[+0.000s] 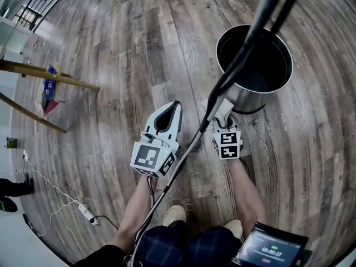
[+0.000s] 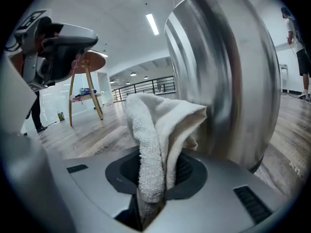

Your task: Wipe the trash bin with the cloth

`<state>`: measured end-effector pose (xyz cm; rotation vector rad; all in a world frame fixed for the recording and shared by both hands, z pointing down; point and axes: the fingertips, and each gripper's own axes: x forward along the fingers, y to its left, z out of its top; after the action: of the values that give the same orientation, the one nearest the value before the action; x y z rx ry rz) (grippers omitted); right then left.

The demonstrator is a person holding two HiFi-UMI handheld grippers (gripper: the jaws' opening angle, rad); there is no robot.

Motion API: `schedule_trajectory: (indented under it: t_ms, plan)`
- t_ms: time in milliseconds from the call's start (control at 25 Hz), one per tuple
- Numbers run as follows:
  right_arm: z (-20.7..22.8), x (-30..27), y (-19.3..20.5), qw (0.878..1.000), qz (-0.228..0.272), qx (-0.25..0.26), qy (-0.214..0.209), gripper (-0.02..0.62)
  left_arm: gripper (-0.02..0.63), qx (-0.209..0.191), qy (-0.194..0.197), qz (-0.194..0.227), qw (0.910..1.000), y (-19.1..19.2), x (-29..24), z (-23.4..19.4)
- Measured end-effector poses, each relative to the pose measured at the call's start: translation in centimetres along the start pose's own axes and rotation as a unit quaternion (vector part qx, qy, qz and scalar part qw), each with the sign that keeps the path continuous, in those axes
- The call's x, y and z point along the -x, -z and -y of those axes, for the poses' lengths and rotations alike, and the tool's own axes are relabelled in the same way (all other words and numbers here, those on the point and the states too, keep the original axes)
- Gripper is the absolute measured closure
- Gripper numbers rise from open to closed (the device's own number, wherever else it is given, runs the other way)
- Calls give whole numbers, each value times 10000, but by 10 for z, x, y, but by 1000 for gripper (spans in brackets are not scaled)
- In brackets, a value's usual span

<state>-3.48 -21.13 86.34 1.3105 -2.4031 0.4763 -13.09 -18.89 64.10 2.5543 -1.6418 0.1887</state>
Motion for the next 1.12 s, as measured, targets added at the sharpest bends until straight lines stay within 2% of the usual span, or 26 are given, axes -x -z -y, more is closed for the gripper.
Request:
schedule_trajectory:
  t_ms: [240,480,680,1120]
  plan:
    - [7,-7,0,9998,-101,192,-10,505,609,3,16,-49,10000,5,2,1]
    - [33,8,10,9995,-93,-69,289,505,609,-4,60,-74,10000,10,1,6]
    - [55,29,16,9990,-19,-44,435,505,609,-66,130,-97,9998,11,-4,10]
    - [137,80,40,9912,48,-517,1215,505,609,-93,189,-130,9997,13,-6,16]
